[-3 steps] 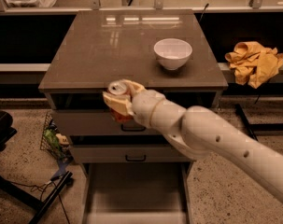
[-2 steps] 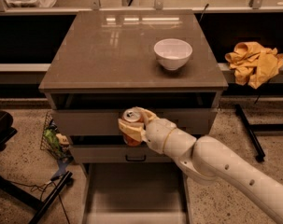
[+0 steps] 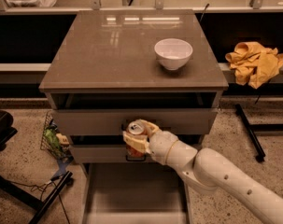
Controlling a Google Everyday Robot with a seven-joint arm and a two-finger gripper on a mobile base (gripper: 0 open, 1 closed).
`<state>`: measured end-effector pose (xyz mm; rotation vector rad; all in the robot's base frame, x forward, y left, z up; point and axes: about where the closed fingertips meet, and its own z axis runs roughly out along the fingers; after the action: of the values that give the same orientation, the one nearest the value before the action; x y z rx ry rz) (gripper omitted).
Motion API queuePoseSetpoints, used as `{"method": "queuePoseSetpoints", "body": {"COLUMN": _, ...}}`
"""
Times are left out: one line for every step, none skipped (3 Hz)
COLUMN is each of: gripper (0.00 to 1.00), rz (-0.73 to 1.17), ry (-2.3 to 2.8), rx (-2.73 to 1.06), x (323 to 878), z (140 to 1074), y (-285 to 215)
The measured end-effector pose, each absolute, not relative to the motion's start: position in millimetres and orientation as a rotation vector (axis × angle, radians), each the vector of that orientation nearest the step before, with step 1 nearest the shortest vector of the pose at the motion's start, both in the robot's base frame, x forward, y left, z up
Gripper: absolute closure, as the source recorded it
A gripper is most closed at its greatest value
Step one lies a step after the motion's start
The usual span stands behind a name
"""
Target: Place coke can into bottom drawer
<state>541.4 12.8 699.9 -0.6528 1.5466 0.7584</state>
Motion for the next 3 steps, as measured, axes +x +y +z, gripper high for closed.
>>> {"method": "queuePoseSetpoints", "body": {"gripper": 1.0, "rz": 0.77, "ry": 1.572, "rx": -0.636, "x": 531.8, "z": 669.2, "y": 1.0}}
{"method": "queuePoseSetpoints", "body": {"gripper": 1.0, "rz": 0.745, "ry": 1.582, "rx": -0.694, "x": 521.6, "z": 634.0, "y": -30.6}}
{"method": "queuePoseSetpoints", "body": {"gripper": 1.0, "rz": 0.766, "ry": 1.55, "rx": -0.807, "x": 514.1, "z": 593.9, "y": -51.4}}
